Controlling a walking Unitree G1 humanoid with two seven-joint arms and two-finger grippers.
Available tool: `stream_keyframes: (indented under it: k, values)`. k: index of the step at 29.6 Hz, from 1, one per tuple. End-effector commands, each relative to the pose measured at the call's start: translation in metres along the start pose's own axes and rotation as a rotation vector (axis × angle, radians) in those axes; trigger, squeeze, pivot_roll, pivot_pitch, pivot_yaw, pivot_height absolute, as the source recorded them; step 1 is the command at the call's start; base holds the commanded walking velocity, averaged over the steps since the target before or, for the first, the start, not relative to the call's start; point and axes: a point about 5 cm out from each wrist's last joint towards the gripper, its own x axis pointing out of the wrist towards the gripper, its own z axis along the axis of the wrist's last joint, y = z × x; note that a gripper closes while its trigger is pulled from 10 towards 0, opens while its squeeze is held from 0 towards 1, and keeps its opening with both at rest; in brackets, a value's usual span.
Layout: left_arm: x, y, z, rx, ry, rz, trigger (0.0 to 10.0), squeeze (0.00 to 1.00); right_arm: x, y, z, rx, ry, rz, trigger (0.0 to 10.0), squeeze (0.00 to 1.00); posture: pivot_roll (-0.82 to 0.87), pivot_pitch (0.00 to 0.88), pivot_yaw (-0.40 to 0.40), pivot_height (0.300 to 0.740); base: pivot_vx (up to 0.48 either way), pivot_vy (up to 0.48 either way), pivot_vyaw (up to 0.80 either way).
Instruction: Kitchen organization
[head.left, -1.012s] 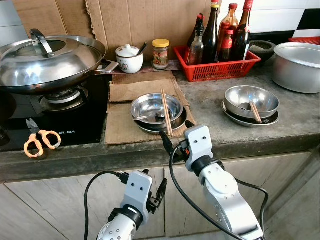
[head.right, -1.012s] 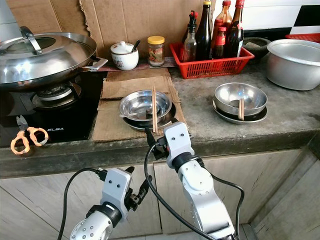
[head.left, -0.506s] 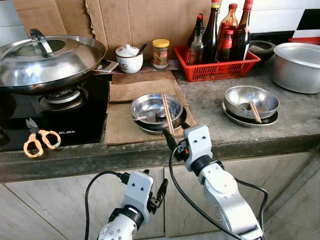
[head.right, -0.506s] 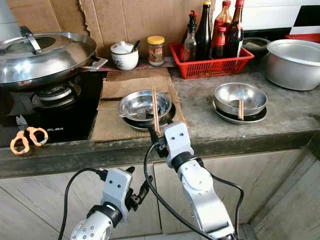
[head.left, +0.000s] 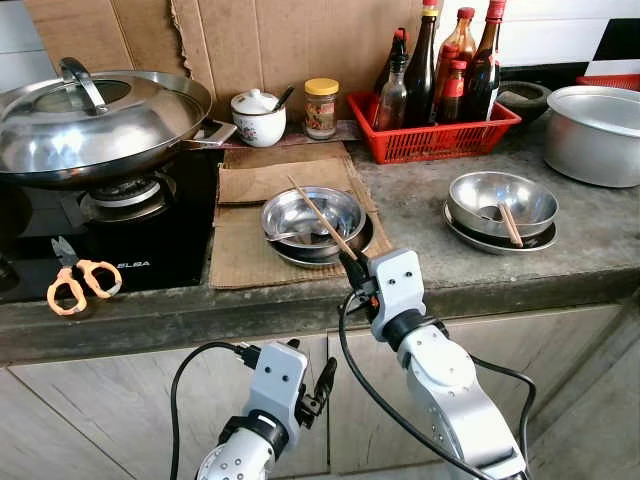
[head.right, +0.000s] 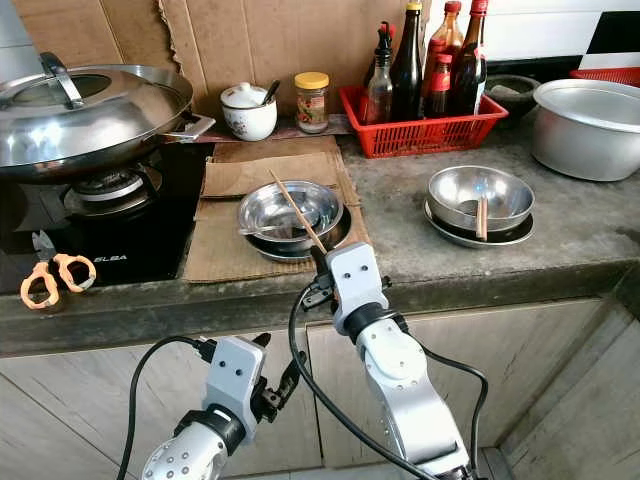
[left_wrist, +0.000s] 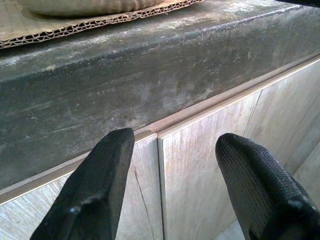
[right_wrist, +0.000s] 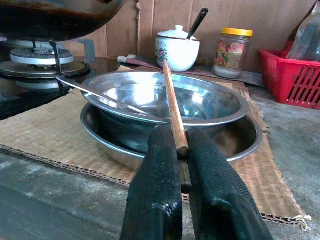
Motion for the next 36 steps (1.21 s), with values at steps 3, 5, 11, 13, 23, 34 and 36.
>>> stream_keyframes:
  k: [3, 5, 11, 13, 23, 34, 36]
  values:
    - [-0.001, 0.0, 0.002, 0.006, -0.009, 0.008, 10.0, 0.0, 0.002, -0.005, 0.002, 0.003, -0.001, -0.022, 0.0, 0.0, 0.06, 0.033, -0.032, 0.74, 0.0, 0.0, 0.0]
    - [-0.001, 0.0, 0.002, 0.005, -0.008, 0.008, 10.0, 0.0, 0.003, -0.008, 0.003, 0.007, -0.008, -0.035, 0.0, 0.0, 0.06, 0.034, -0.03, 0.74, 0.0, 0.0, 0.0]
    - [0.0, 0.001, 0.002, 0.007, -0.007, 0.007, 10.0, 0.0, 0.004, -0.017, 0.013, 0.064, -0.069, -0.085, 0.0, 0.0, 0.06, 0.033, -0.028, 0.74, 0.0, 0.0, 0.0]
    - [0.0, 0.001, 0.002, 0.007, -0.007, 0.007, 10.0, 0.0, 0.003, -0.018, 0.015, 0.075, -0.079, -0.09, 0.0, 0.0, 0.06, 0.032, -0.027, 0.74, 0.0, 0.0, 0.0]
    - [0.0, 0.002, 0.004, 0.029, -0.019, 0.013, 10.0, 0.0, -0.017, -0.031, 0.024, 0.079, -0.144, -0.154, 0.0, 0.0, 0.06, 0.03, -0.023, 0.74, 0.0, 0.0, 0.0]
    - [-0.001, 0.003, 0.0, 0.061, -0.014, 0.018, 10.0, 0.0, -0.045, -0.04, 0.018, 0.059, -0.121, -0.241, 0.0, 0.0, 0.06, 0.027, -0.009, 0.74, 0.0, 0.0, 0.0]
    - [-0.001, 0.002, 0.002, 0.057, -0.013, 0.014, 10.0, 0.0, -0.053, -0.04, 0.014, 0.052, -0.109, -0.252, 0.0, 0.0, 0.06, 0.026, -0.007, 0.74, 0.0, 0.0, 0.0]
